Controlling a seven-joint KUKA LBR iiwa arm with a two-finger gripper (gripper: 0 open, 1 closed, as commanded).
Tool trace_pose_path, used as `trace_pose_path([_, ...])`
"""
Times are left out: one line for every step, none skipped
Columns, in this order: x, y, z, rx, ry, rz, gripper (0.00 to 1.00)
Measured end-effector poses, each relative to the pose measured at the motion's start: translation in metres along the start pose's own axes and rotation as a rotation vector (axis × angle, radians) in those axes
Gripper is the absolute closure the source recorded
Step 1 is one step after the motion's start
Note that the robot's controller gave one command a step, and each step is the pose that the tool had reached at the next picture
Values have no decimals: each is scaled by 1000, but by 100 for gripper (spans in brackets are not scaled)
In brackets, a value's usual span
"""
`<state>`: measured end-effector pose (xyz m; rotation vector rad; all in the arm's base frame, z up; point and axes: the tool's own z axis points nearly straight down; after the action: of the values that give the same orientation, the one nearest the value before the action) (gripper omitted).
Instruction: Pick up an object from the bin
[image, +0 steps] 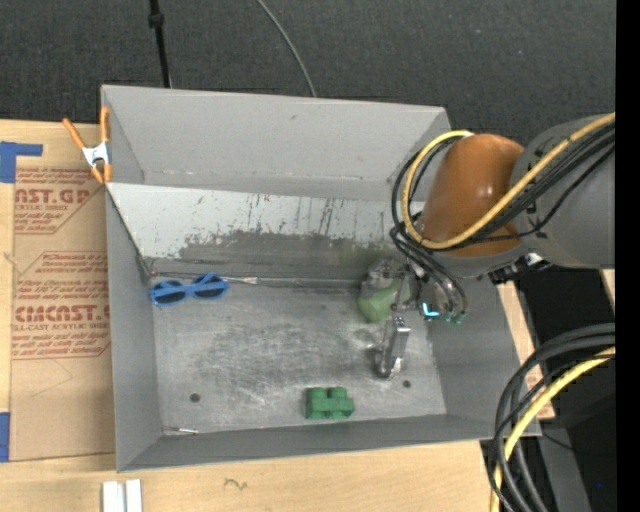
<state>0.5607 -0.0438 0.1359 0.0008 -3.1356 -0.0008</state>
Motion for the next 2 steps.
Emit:
trace_pose_path([80,24,25,1,-8,-488,0])
trace_pose_path([74,84,56,5,-27,-599,0])
